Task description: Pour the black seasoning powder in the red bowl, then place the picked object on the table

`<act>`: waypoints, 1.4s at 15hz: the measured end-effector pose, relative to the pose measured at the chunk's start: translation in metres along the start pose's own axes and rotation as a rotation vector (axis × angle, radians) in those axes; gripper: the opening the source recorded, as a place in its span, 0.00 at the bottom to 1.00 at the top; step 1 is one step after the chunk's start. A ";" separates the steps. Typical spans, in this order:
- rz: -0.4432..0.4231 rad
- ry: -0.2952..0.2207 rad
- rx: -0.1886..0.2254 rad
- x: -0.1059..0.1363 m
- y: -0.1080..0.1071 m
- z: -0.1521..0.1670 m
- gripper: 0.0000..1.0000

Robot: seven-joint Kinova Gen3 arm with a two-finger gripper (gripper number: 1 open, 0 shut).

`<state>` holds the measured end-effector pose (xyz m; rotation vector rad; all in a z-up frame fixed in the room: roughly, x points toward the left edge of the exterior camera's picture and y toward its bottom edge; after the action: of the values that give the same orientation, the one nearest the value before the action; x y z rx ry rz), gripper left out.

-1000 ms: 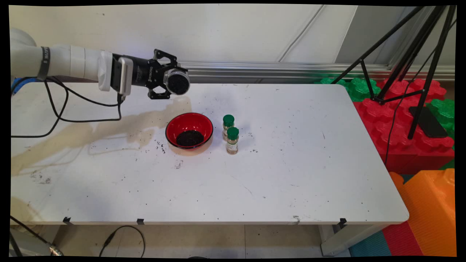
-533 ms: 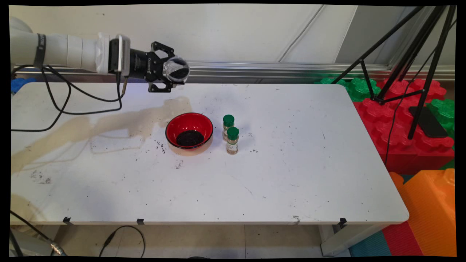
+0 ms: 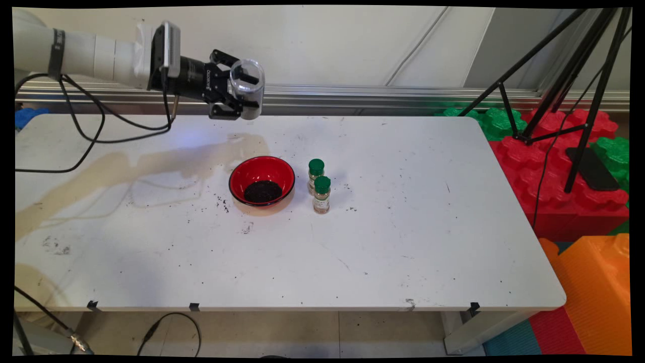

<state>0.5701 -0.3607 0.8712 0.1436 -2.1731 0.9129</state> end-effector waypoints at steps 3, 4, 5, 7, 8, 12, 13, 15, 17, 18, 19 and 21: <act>-0.125 0.026 -0.020 -0.002 -0.013 0.003 0.00; -0.158 0.035 -0.027 -0.003 -0.017 0.005 0.00; -0.179 0.041 -0.031 -0.003 -0.019 0.006 0.00; -0.240 0.061 -0.044 -0.005 -0.027 0.010 0.00; -0.271 0.072 -0.051 -0.006 -0.031 0.013 0.00; -0.385 0.107 -0.075 -0.011 -0.045 0.028 0.00; -0.414 0.115 -0.083 -0.012 -0.048 0.033 0.00; -0.464 0.127 -0.100 -0.015 -0.051 0.043 0.00; -0.512 0.137 -0.117 -0.019 -0.054 0.054 0.00; -0.532 0.140 -0.125 -0.021 -0.055 0.059 0.00; -0.545 0.142 -0.130 -0.022 -0.056 0.062 0.00; -0.575 0.145 -0.141 -0.025 -0.056 0.070 0.00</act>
<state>0.5657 -0.4525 0.8536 0.5791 -1.8958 0.4258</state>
